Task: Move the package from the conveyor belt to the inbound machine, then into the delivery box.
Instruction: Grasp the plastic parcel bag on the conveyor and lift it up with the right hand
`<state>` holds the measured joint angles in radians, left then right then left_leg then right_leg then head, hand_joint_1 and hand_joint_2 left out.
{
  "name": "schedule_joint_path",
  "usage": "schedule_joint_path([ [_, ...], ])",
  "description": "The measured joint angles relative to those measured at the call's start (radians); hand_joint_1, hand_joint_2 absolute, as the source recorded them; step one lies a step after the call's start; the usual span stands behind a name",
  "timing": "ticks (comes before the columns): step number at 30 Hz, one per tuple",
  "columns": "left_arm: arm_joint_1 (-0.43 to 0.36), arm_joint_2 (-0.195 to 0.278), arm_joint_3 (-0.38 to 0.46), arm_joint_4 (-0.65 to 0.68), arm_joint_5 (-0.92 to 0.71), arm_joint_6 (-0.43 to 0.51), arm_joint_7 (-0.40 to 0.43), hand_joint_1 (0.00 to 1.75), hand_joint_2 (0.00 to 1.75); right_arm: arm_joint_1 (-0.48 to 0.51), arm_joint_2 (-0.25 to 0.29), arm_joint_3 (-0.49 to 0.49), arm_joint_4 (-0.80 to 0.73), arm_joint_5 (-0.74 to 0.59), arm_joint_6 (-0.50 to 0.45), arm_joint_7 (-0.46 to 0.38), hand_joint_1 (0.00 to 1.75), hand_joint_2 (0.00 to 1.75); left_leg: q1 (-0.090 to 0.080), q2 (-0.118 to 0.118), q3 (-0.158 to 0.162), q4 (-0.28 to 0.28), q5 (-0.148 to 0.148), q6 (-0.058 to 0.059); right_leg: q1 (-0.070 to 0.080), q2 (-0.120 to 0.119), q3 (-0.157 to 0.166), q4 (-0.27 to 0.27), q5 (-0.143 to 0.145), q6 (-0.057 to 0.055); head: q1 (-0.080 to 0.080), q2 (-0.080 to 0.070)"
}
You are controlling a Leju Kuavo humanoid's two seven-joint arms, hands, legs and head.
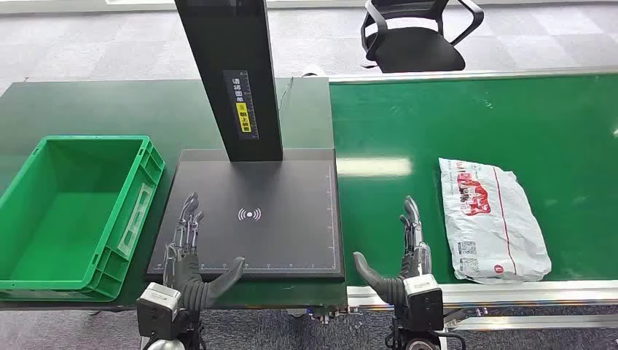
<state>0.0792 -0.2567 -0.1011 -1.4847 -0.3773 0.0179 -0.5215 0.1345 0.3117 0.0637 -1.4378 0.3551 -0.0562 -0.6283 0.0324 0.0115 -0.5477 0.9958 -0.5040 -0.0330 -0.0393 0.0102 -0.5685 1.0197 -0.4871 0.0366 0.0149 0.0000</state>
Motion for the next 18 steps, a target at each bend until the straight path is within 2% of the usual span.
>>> schedule_joint_path([
  [4, -0.005, 0.002, 0.0, 0.004, 0.005, 0.0, 0.0, 0.0, 1.75, 0.003, 0.0, 0.0, 0.0, 0.047, -0.05, 0.017, 0.0, 1.75, 0.0, 0.0, 0.0, 0.0, 0.0, 0.0, 0.0, 0.0, 0.0, 0.0, 0.0, 0.0, 0.0, 0.0],
  [9, -0.003, 0.005, 0.0, 0.008, 0.015, -0.002, -0.006, 0.0, 1.75, -0.043, -0.032, -0.03, 0.044, 0.341, -0.308, 0.156, 0.0, 1.75, 0.0, 0.0, 0.0, 0.0, 0.0, 0.0, 0.0, 0.0, 0.001, 0.0, 0.0, 0.0, 0.0, 0.0],
  [13, -0.002, 0.007, 0.0, 0.013, 0.025, -0.003, -0.016, 0.0, 1.75, -0.159, -0.102, -0.125, 0.192, 0.505, -0.407, 0.238, 0.0, 1.75, -0.001, 0.0, 0.0, 0.0, 0.0, 0.0, -0.001, 0.0, 0.001, 0.0, 0.001, 0.001, 0.0, 0.0],
  [18, 0.0, 0.008, 0.005, 0.013, 0.038, -0.005, -0.017, 0.0, 1.75, -0.393, -0.241, -0.227, 0.515, 0.723, -0.504, 0.355, 0.0, 1.75, -0.001, -0.001, 0.0, 0.001, 0.002, 0.002, -0.002, 0.0, 0.001, 0.0, 0.004, 0.002, 0.0, 0.0],
])
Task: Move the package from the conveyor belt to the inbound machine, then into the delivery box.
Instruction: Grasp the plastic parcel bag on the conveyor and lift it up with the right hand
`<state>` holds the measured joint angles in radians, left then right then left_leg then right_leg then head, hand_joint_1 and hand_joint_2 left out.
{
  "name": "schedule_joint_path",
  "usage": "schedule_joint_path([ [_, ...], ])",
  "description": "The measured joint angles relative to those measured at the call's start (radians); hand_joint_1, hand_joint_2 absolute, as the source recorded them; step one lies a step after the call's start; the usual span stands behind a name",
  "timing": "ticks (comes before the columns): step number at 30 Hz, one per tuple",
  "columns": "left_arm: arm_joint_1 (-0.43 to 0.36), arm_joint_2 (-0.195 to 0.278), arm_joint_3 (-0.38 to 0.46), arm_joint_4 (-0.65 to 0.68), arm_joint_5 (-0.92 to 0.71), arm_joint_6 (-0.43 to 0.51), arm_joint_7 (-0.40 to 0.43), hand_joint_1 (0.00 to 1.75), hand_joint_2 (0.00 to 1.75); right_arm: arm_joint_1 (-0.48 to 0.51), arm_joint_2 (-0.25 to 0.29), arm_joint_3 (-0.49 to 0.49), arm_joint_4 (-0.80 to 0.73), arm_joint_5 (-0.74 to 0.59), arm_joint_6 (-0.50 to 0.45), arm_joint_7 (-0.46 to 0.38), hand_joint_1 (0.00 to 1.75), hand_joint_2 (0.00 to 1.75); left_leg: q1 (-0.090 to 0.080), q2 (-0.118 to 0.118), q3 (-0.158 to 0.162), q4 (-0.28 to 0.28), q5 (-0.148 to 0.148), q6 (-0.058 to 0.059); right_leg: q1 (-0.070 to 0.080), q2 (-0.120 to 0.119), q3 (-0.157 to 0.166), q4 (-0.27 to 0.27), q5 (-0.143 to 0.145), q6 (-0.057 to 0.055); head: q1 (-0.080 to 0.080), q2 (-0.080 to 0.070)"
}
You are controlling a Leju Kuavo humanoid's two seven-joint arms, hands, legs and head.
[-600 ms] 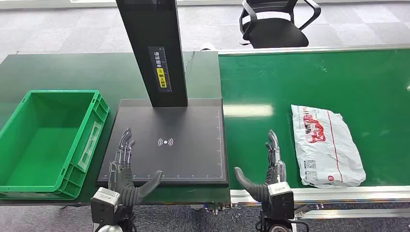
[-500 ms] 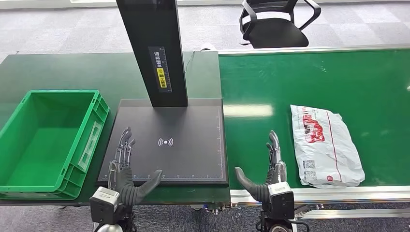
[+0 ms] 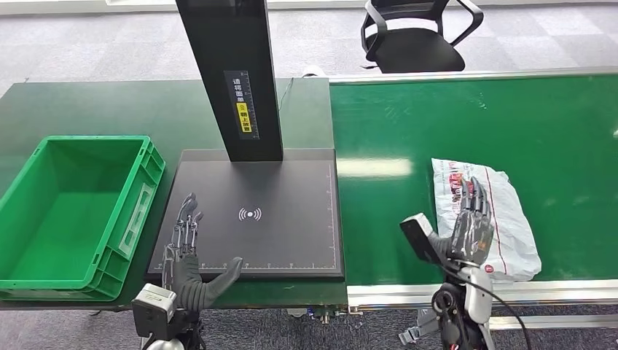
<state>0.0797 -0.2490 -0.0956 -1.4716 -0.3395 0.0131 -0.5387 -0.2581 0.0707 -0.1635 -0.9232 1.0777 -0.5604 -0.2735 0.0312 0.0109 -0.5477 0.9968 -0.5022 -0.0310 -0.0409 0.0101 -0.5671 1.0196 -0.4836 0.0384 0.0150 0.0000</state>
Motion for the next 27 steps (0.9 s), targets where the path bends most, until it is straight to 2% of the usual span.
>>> schedule_joint_path([
  [3, 0.008, -0.001, 0.008, -0.011, 0.001, -0.005, 0.003, 0.0, 1.75, -0.126, -0.067, -0.022, 0.171, 0.094, 0.001, 0.067, 0.0, 1.75, 0.0, 0.0, 0.0, 0.0, 0.0, 0.0, 0.0, 0.0, 0.0, 0.0, 0.0, 0.0, 0.0, 0.0],
  [5, 0.014, -0.003, 0.013, -0.022, 0.001, -0.011, 0.004, 0.0, 1.75, -0.199, -0.097, -0.027, 0.264, 0.124, 0.046, 0.093, 0.0, 1.75, 0.0, 0.001, 0.0, 0.0, 0.0, 0.0, 0.0, 0.0, -0.001, 0.0, 0.0, 0.0, 0.0, 0.0],
  [8, 0.027, -0.007, 0.023, -0.037, 0.014, -0.03, 0.001, 0.0, 1.75, -0.289, -0.124, -0.032, 0.375, 0.138, 0.176, 0.113, 0.0, 1.75, 0.0, 0.0, -0.001, 0.0, 0.0, 0.0, 0.0, 0.0, -0.001, 0.0, 0.0, 0.0, 0.0, 0.0],
  [11, 0.039, -0.01, 0.036, -0.042, 0.032, -0.05, -0.009, 0.0, 1.75, -0.355, -0.142, -0.036, 0.46, 0.15, 0.358, 0.147, 0.0, 1.75, 0.0, 0.0, -0.001, 0.0, 0.0, 0.0, 0.0, 0.0, -0.001, 0.0, 0.0, 0.0, 0.0, 0.0],
  [15, 0.049, -0.012, 0.05, -0.043, 0.035, -0.061, -0.023, 0.0, 1.75, -0.407, -0.159, -0.036, 0.538, 0.185, 0.565, 0.237, 0.0, 1.75, 0.0, -0.001, -0.002, 0.0, 0.0, 0.0, 0.0, 0.0, -0.001, 0.0, 0.0, 0.0, 0.0, 0.0],
  [19, 0.054, -0.013, 0.063, -0.043, 0.04, -0.071, -0.027, 0.0, 1.75, -0.431, -0.169, -0.035, 0.585, 0.219, 0.713, 0.335, 0.0, 1.75, 0.0, -0.001, -0.002, 0.0, 0.0, 0.0, 0.0, 0.0, -0.002, 0.0, 0.0, 0.0, 0.0, 0.0],
  [22, 0.055, -0.013, 0.068, -0.043, 0.042, -0.074, -0.03, 0.0, 1.75, -0.444, -0.172, -0.031, 0.606, 0.241, 0.779, 0.396, 0.0, 1.75, 0.0, -0.001, -0.001, 0.0, 0.0, 0.0, 0.0, 0.0, -0.001, 0.0, 0.0, 0.0, 0.0, 0.0],
  [27, 0.057, -0.014, 0.073, -0.043, 0.043, -0.075, -0.031, 0.0, 1.75, -0.461, -0.174, -0.022, 0.626, 0.265, 0.831, 0.464, 0.0, 1.75, 0.0, -0.001, 0.0, 0.0, 0.0, 0.0, 0.0, 0.0, 0.0, 0.0, 0.0, 0.0, 0.0, 0.0],
])
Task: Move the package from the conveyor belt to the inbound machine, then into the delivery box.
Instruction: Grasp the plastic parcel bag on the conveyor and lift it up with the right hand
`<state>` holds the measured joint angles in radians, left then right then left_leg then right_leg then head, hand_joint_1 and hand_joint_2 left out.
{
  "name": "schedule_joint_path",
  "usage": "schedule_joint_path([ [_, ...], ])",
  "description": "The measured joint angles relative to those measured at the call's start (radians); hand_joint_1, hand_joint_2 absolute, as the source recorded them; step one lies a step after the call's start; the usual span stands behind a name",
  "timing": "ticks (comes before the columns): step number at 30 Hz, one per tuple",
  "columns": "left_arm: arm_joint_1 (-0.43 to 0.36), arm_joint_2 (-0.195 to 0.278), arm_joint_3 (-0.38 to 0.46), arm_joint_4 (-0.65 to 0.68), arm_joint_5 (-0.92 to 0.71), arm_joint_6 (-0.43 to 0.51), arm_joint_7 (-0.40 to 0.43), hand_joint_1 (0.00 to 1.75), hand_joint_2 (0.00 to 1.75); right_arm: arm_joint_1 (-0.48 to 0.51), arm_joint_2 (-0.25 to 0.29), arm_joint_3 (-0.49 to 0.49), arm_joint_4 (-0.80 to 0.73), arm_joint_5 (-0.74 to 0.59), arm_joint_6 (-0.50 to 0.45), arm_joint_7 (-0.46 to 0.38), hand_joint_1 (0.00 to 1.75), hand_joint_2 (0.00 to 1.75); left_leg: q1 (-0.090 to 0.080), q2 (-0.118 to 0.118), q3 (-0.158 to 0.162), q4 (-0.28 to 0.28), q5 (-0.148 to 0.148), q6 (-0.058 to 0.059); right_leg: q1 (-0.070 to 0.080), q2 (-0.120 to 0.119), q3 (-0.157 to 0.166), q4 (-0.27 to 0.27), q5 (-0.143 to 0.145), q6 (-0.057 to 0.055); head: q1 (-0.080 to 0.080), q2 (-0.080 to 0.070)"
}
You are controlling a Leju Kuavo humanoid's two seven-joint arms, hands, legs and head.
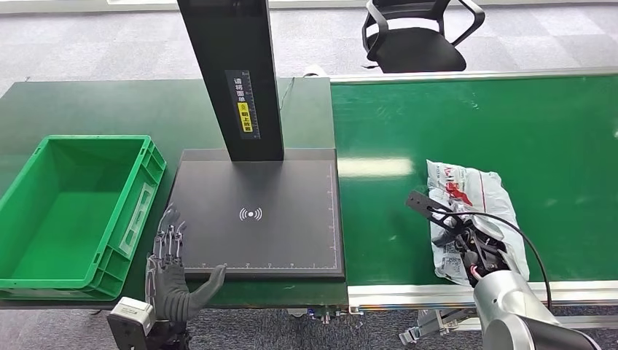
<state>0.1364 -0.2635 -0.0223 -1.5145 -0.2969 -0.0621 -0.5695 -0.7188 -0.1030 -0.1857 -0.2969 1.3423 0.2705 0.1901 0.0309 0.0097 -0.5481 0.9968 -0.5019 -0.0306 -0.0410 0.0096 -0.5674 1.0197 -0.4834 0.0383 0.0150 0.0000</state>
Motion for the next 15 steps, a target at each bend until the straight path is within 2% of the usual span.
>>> schedule_joint_path([
  [5, 0.012, 0.0, 0.001, 0.001, 0.004, 0.006, 0.004, 0.0, 1.75, -0.017, 0.0, 0.022, 0.012, 0.044, 0.096, 0.117, 0.0, 1.75, 0.0, -0.002, 0.003, 0.0, 0.0, 0.0, 0.0, -0.002, 0.004, 0.0, -0.001, 0.001, 0.0, 0.0],
  [12, 0.014, 0.0, 0.0, 0.005, 0.005, 0.009, 0.004, 0.0, 1.75, -0.019, 0.0, 0.035, 0.016, 0.055, 0.118, 0.135, 0.02, 1.75, 0.0, -0.003, 0.007, 0.0, 0.0, 0.0, 0.0, -0.004, 0.008, -0.001, -0.001, 0.001, 0.0, 0.0],
  [15, 0.013, 0.0, 0.0, 0.008, 0.005, 0.009, 0.004, 0.0, 1.75, -0.019, 0.0, 0.039, 0.019, 0.057, 0.122, 0.137, 1.33, 1.75, 0.0, -0.003, 0.008, 0.0, 0.0, 0.0, 0.0, -0.004, 0.01, -0.001, -0.001, 0.001, 0.0, 0.0],
])
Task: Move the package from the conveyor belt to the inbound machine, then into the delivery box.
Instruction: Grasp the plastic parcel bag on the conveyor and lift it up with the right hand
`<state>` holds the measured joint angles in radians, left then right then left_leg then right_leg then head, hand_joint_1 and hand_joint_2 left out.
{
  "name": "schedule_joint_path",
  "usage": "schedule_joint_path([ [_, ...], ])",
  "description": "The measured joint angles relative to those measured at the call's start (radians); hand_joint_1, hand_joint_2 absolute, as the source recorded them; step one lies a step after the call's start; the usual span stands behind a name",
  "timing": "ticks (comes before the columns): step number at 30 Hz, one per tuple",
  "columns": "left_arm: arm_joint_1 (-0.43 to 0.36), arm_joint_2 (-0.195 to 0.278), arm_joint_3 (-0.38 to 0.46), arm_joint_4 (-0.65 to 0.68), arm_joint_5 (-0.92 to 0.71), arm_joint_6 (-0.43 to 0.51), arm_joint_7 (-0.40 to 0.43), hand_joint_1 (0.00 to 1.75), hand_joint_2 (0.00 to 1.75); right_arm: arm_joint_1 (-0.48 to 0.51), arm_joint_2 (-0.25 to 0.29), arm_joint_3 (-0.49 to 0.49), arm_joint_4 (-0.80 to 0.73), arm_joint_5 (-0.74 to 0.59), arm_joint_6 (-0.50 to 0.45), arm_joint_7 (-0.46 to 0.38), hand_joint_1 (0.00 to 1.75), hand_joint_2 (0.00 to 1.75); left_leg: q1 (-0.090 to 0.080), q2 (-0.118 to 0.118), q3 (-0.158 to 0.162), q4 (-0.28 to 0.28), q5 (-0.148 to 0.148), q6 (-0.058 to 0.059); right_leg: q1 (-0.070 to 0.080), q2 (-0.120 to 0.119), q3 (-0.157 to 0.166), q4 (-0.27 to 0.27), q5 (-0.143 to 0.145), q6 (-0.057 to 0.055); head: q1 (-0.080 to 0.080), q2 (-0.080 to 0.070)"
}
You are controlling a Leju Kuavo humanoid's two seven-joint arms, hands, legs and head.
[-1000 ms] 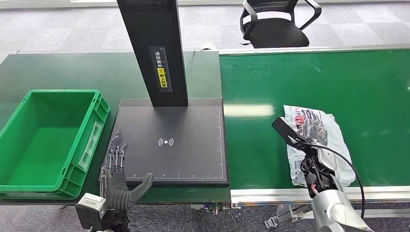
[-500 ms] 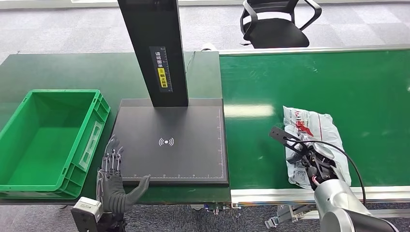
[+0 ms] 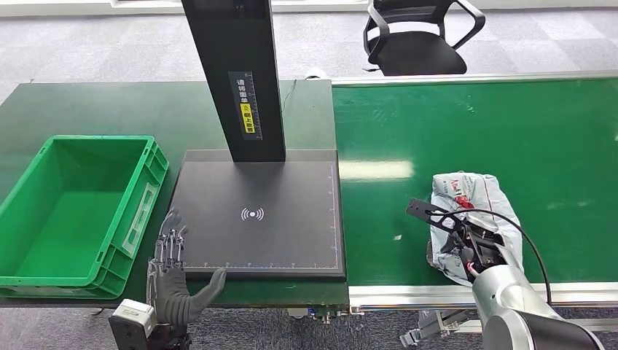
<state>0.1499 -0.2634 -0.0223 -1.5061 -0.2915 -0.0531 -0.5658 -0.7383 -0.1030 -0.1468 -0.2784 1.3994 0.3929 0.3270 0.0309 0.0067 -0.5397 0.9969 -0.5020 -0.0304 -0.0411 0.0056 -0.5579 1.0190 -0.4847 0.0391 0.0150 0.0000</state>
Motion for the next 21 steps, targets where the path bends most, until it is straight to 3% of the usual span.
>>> schedule_joint_path([
  [1, 0.0, 0.0, 0.0, 0.002, 0.001, 0.001, 0.0, 0.0, 1.75, 0.0, 0.0, 0.002, 0.001, 0.002, 0.002, 0.0, 1.75, 1.75, 0.0, 0.0, 0.0, 0.0, 0.0, 0.0, 0.0, 0.0, 0.0, 0.0, 0.0, 0.0, 0.0, 0.0],
  [6, -0.005, 0.002, -0.004, 0.014, 0.014, 0.011, -0.008, 0.0, 1.75, -0.006, -0.004, 0.011, 0.001, 0.017, -0.027, -0.037, 1.75, 1.75, 0.0, 0.0, 0.002, 0.0, 0.0, 0.0, 0.0, 0.0, 0.002, 0.0, 0.0, 0.0, 0.0, 0.0],
  [14, -0.005, 0.008, -0.005, 0.019, 0.02, 0.015, -0.009, 0.0, 1.75, 0.009, 0.003, 0.01, 0.001, -0.008, -0.261, -0.18, 1.75, 1.75, 0.0, 0.001, -0.001, 0.0, 0.0, 0.0, 0.0, 0.001, -0.001, 0.0, 0.001, 0.0, 0.0, 0.0],
  [21, -0.004, 0.009, -0.005, 0.019, 0.024, 0.015, -0.009, 0.0, 1.75, 0.015, 0.011, 0.01, 0.001, -0.014, -0.303, -0.205, 1.75, 1.75, 0.0, 0.0, -0.004, 0.0, 0.0, 0.0, 0.0, 0.001, -0.004, 0.0, 0.0, 0.0, 0.0, 0.0],
])
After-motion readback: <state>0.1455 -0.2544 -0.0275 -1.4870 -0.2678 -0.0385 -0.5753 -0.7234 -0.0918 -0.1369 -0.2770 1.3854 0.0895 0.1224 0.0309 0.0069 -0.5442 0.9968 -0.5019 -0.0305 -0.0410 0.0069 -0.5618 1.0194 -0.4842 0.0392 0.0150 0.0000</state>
